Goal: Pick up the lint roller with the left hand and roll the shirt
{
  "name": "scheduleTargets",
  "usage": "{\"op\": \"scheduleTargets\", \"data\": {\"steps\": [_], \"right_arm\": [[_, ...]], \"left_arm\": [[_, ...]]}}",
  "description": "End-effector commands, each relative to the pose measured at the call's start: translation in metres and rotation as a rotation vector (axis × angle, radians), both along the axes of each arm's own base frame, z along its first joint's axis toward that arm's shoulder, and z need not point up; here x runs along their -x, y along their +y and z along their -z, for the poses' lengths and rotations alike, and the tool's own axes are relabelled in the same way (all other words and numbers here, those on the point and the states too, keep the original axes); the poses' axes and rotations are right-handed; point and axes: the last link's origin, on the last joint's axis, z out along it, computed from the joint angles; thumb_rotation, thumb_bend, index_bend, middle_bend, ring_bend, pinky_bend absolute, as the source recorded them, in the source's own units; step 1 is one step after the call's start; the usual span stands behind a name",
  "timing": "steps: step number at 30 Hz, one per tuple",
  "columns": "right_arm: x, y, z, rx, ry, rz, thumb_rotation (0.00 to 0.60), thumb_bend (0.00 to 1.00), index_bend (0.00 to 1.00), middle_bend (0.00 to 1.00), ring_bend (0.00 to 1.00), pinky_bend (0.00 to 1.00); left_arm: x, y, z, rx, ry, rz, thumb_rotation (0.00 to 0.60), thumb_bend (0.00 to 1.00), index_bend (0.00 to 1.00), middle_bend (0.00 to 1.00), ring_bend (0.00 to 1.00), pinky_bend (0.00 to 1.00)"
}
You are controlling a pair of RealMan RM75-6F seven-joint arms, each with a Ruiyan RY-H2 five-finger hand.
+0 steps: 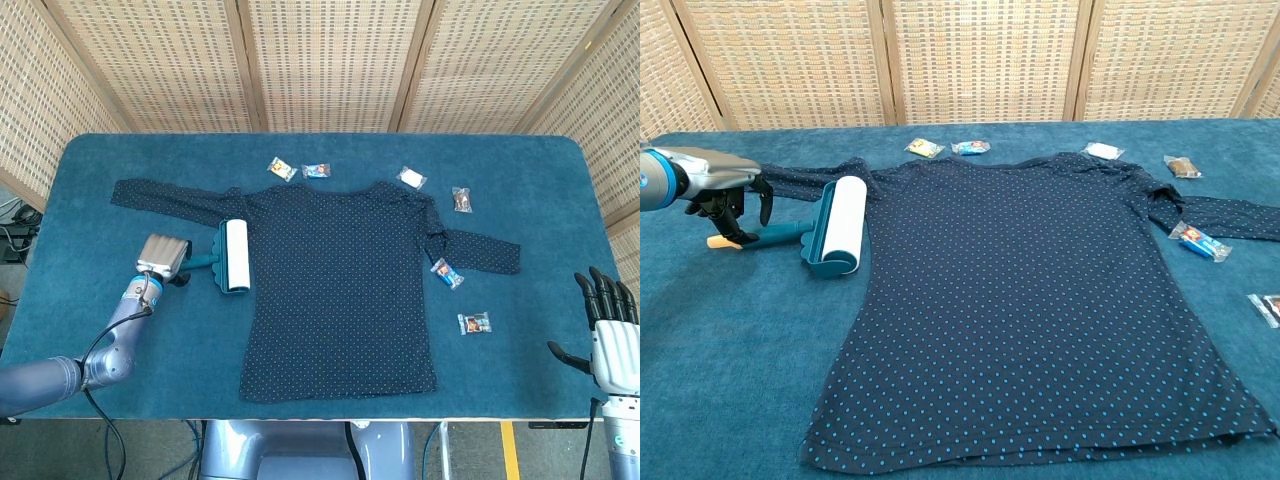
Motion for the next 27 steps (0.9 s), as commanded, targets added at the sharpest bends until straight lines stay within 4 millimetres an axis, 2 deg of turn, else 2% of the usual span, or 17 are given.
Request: {"op": "scheduleTargets", "data": {"steps": [1, 6, 18, 27], "right_arm": [[0.000, 0.000, 0.000, 0.001, -0.002, 0.002, 0.600, 0.07, 0.03, 0.00, 0.00, 0.00], [0.001, 0.000, -0.002, 0.005, -0.008, 0.006, 0.600, 0.06, 0.03, 0.00, 0.00, 0.00], [0.003, 0.000, -0.003, 0.006, -0.019, 0.012, 0.600, 0.06, 0.03, 0.00, 0.00, 0.00], [0.002, 0.001, -0.003, 0.007, -0.024, 0.008, 0.600, 0.06, 0.03, 0.00, 0.00, 0.00]], "left_arm": [[-0.001, 0.002, 0.002, -0.006, 0.003, 0.006, 0.600, 0.36, 0.40, 0.88, 0.76, 0.70], [-0.002, 0.005, 0.007, -0.023, 0.013, 0.016, 0.600, 0.36, 0.38, 0.88, 0.76, 0.70], [-0.002, 0.010, 0.002, -0.063, -0.024, 0.013, 0.600, 0.36, 0.37, 0.88, 0.76, 0.70], [0.006, 0.005, 0.019, -0.037, 0.013, 0.012, 0.600, 0.36, 0.38, 0.88, 0.76, 0.70]]}}
